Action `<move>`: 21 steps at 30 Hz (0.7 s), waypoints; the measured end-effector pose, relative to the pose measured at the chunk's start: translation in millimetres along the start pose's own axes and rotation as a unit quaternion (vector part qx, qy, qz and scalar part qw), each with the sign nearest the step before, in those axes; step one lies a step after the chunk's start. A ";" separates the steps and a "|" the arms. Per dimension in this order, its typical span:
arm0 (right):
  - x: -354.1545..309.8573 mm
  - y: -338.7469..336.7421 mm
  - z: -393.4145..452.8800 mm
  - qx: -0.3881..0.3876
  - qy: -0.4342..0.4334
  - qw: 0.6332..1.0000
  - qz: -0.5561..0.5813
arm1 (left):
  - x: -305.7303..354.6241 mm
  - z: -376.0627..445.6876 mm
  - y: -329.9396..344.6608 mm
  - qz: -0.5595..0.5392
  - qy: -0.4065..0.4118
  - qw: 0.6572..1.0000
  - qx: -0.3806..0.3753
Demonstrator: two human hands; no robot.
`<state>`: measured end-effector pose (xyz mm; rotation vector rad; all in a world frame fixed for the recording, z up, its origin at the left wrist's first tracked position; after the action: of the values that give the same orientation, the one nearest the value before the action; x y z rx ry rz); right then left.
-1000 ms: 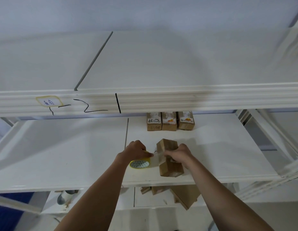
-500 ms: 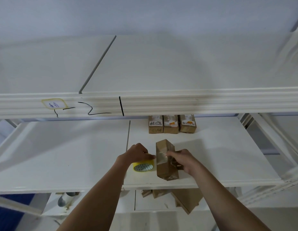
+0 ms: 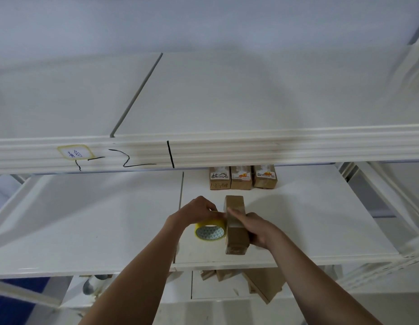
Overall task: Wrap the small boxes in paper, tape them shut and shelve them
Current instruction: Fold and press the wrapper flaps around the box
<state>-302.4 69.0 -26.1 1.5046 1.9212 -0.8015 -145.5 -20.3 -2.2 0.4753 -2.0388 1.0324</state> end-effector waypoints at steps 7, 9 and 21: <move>2.5 -1.0 3.0 -0.010 -0.013 0.998 -0.068 | 8.9 3.2 0.7 0.041 0.018 0.999 -0.018; -0.9 -3.1 2.6 -0.004 -0.007 0.996 -0.092 | 2.9 3.1 6.8 0.035 0.011 0.999 -0.032; 4.8 -11.6 4.7 0.025 0.018 0.997 -0.066 | -7.5 -6.2 2.7 -0.078 -0.017 0.993 -0.090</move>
<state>-314.4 66.4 -31.5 1.4413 2.0581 -0.8927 -139.6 -13.8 -7.1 0.5502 -2.0649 0.7448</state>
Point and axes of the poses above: each hand's wrist, its own z-axis towards the middle knuckle, its own y-axis out of the palm, x = y × z, the point moved 7 cm from there along z, towards the middle knuckle, and after that the axes turned 14 degrees about -z, right-handed, at the moved point
